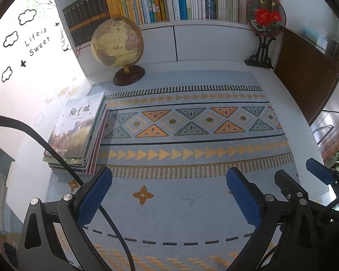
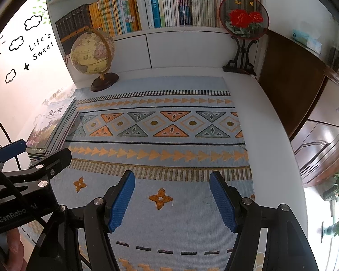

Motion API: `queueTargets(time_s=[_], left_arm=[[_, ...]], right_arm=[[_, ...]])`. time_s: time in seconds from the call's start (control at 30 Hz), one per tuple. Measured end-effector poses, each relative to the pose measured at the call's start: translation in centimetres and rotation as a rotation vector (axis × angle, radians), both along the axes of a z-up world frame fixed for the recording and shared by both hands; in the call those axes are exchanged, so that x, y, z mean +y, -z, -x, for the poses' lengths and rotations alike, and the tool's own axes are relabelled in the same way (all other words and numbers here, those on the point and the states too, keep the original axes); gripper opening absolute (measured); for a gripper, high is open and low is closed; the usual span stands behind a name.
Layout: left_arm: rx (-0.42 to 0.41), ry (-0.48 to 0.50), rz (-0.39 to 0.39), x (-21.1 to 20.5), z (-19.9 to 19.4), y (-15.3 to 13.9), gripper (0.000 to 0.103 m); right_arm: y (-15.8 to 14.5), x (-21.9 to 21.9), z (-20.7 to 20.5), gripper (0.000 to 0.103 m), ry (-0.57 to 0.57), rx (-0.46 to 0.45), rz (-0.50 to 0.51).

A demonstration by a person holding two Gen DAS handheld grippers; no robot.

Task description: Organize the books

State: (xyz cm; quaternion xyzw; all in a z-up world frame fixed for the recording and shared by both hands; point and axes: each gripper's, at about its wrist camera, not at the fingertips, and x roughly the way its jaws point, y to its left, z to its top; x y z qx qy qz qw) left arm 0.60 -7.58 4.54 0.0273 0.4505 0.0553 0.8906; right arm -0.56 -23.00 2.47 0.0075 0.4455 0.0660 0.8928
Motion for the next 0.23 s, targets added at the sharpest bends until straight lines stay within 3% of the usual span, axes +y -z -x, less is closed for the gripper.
queueTargets(time_s=[0.23], left_arm=[[-0.012,0.019,-0.013,2.4,0.1,0.1,0.101]], right_arm=[[-0.4,1.7,-0.7,0.067,0.021,-0.004,-0.014]])
